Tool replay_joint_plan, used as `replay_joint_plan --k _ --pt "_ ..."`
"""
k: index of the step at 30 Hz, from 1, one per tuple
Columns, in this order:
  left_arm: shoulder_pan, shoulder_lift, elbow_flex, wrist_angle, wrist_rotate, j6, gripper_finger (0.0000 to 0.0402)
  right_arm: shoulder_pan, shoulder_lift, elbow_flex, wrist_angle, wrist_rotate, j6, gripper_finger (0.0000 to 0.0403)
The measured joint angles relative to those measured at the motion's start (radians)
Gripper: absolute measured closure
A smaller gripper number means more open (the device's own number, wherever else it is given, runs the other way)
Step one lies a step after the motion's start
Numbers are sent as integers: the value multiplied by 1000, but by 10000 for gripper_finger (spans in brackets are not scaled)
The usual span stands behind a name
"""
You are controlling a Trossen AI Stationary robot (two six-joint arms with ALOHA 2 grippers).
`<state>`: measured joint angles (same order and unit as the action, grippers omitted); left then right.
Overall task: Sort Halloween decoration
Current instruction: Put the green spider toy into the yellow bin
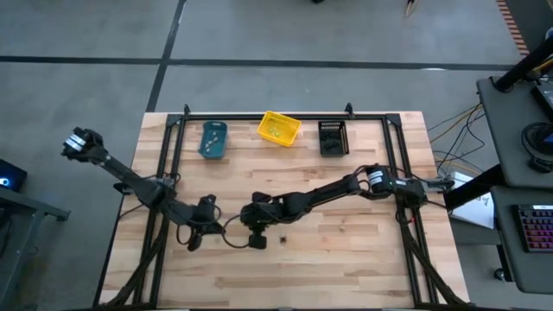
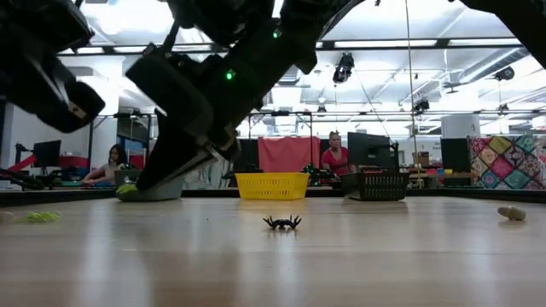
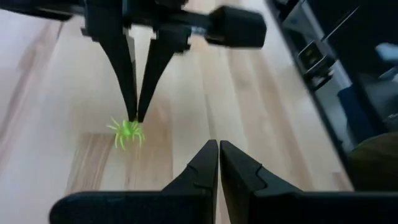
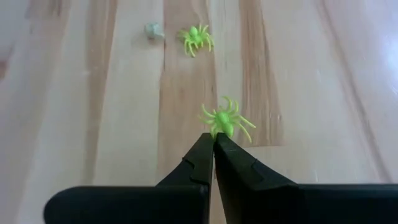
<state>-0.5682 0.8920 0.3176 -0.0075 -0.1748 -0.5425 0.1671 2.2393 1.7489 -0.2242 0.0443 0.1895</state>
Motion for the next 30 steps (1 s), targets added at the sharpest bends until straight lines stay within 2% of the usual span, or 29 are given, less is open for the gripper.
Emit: replay_joint_plan --k 8,16,24,30 --pt "1 -113 15 -56 -59 1 402 -58 -77 1 -60 28 74 395" --pt "0 -164 44 -82 -97 19 402 -192 -154 2 -109 29 88 394" --pt "1 -174 98 -124 -219 87 402 -434 -206 4 -193 27 127 394" --pt "3 -171 144 -184 -372 77 402 -638 -199 4 -276 16 96 394"
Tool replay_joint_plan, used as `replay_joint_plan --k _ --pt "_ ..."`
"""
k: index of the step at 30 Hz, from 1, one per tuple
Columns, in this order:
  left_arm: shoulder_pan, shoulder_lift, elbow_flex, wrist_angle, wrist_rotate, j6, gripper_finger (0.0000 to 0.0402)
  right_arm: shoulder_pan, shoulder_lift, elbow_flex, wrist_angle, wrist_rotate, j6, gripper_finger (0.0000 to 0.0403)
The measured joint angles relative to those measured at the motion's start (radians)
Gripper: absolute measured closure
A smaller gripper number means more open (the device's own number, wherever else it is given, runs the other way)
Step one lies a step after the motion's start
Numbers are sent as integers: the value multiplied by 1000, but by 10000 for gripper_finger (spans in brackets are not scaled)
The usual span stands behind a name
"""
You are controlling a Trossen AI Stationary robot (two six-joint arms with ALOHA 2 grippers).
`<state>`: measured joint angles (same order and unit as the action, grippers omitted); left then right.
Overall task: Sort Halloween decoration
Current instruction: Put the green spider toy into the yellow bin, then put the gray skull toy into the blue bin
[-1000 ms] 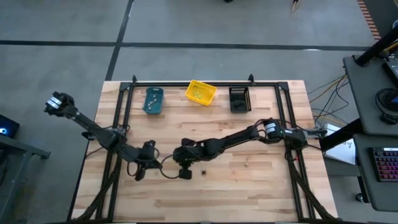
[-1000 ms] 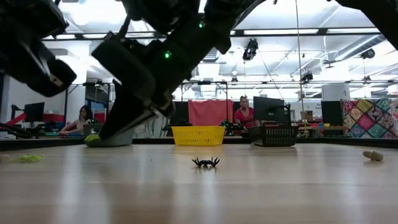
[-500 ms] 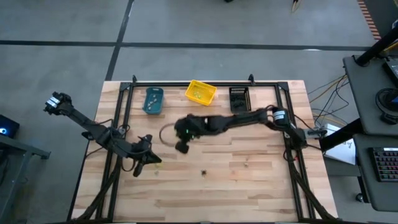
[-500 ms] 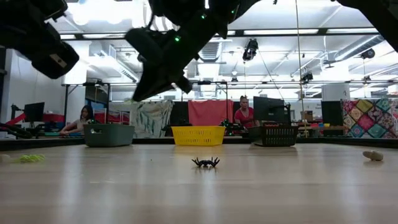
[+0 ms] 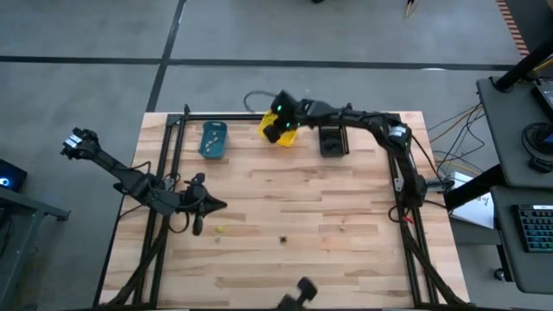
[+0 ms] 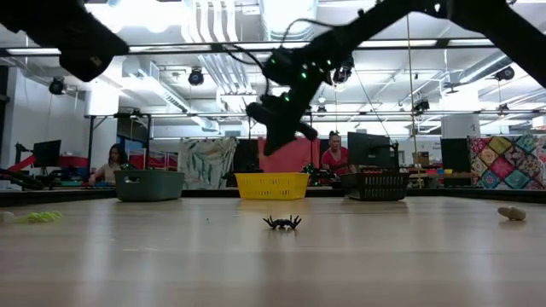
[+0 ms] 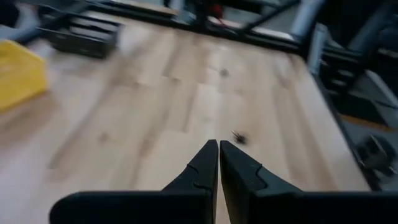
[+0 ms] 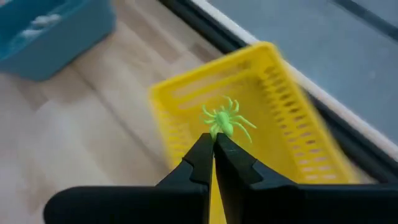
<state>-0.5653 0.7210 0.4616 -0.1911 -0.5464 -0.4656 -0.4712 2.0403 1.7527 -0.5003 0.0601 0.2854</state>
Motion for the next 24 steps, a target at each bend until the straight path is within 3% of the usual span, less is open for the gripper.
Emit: replay_joint_plan --k 5,8,12,19,24 --pt "5 24 32 -14 -144 -95 402 -111 22 0 3 -146 -9 394" --pt "5 53 44 -12 -247 -251 402 -140 29 0 3 -228 -23 393" --pt "5 113 67 -12 -304 -450 402 -149 29 -1 -2 -318 -51 379" --pt "5 257 124 -19 -292 -588 402 -149 28 3 -60 -330 -64 310" --pt "5 336 200 -194 -117 -813 402 -153 4 3 -104 -331 -104 266"
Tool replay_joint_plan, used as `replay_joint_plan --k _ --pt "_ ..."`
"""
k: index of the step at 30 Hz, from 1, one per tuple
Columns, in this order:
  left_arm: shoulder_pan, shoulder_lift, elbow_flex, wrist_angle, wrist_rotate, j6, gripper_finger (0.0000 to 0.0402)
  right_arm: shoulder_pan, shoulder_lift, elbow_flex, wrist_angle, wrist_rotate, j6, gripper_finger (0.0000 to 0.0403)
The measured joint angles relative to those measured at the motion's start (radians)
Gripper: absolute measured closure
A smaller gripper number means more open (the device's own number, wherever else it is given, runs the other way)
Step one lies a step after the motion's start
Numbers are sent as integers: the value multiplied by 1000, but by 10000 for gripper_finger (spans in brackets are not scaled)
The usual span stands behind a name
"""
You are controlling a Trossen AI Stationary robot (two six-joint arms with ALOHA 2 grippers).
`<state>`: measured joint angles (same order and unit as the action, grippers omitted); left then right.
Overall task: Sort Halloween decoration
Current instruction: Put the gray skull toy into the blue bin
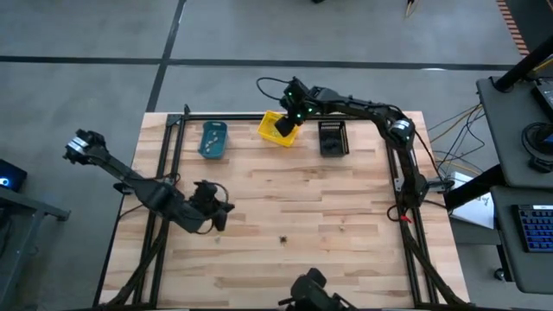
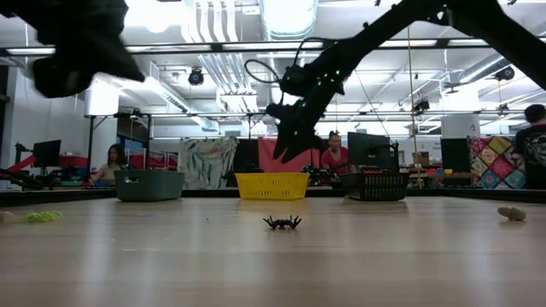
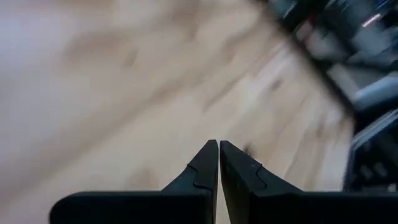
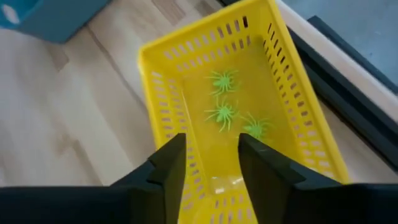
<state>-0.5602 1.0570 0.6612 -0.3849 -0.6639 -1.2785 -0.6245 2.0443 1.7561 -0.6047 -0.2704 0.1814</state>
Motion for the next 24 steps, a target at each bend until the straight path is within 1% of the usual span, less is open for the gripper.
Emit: replay_joint_plan --k 4,7,10,14,16,19,21,24 --pt "0 66 107 -282 214 -218 402 5 -62 1 -72 -4 -22 247" --pt "0 118 178 -450 363 -279 402 24 -117 1 -126 -8 -31 243" --pt "2 158 205 -550 475 -361 402 53 -178 1 -164 -11 -29 246" --pt "2 204 200 -522 591 -419 402 105 -256 1 -201 -10 1 253" --pt "2 235 198 -505 626 -439 402 136 -288 1 -225 -10 21 257" --pt "2 274 197 -462 628 -462 401 190 -331 1 -247 -9 67 261" --pt "2 304 197 -435 628 -459 399 229 -349 1 -262 13 96 263" --pt "2 344 197 -424 625 -456 380 292 -369 1 -279 57 142 263"
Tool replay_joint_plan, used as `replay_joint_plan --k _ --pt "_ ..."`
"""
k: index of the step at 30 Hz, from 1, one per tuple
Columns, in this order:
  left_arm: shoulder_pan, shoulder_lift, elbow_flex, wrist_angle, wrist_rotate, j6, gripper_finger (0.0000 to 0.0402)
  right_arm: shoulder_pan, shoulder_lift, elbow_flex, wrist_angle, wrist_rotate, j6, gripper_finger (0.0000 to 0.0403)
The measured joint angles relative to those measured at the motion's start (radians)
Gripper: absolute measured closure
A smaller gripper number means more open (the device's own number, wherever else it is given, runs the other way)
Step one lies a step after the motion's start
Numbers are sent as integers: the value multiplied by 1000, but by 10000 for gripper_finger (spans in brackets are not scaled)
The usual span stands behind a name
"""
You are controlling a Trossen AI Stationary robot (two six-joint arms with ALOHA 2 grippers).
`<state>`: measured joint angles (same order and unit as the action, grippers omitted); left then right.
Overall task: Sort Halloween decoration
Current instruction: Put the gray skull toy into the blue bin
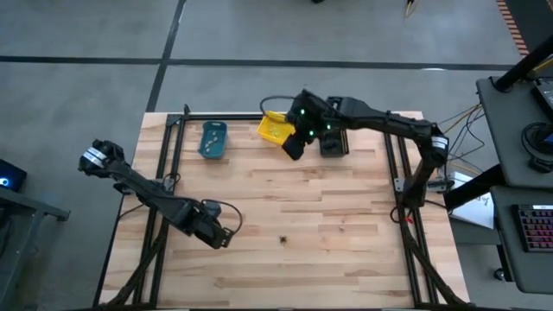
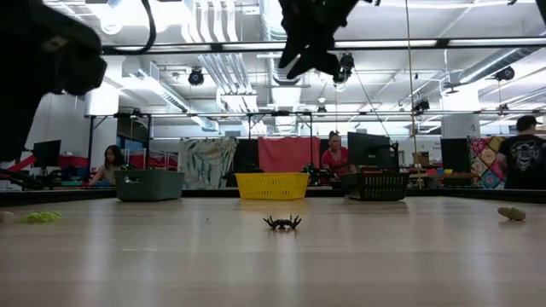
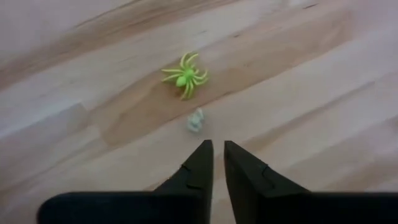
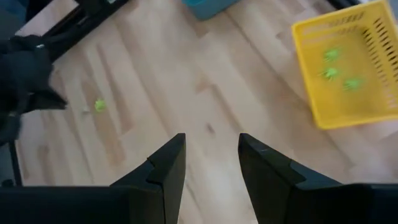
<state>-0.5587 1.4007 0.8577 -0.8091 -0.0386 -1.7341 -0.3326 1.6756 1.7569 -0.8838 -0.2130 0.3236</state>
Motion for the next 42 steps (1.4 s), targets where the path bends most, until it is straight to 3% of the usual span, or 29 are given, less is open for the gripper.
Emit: replay_joint_plan --k 9,14,31,42 --pt "2 108 -1 40 -2 88 275 178 -6 -1 -55 118 119 259" --pt "2 157 -1 50 -8 114 249 236 -6 -1 -72 162 166 257" --pt "1 237 -2 70 -28 129 286 292 -5 -1 -70 217 241 261" --pt "-8 237 -2 70 -31 129 365 292 -5 -1 -69 221 242 260"
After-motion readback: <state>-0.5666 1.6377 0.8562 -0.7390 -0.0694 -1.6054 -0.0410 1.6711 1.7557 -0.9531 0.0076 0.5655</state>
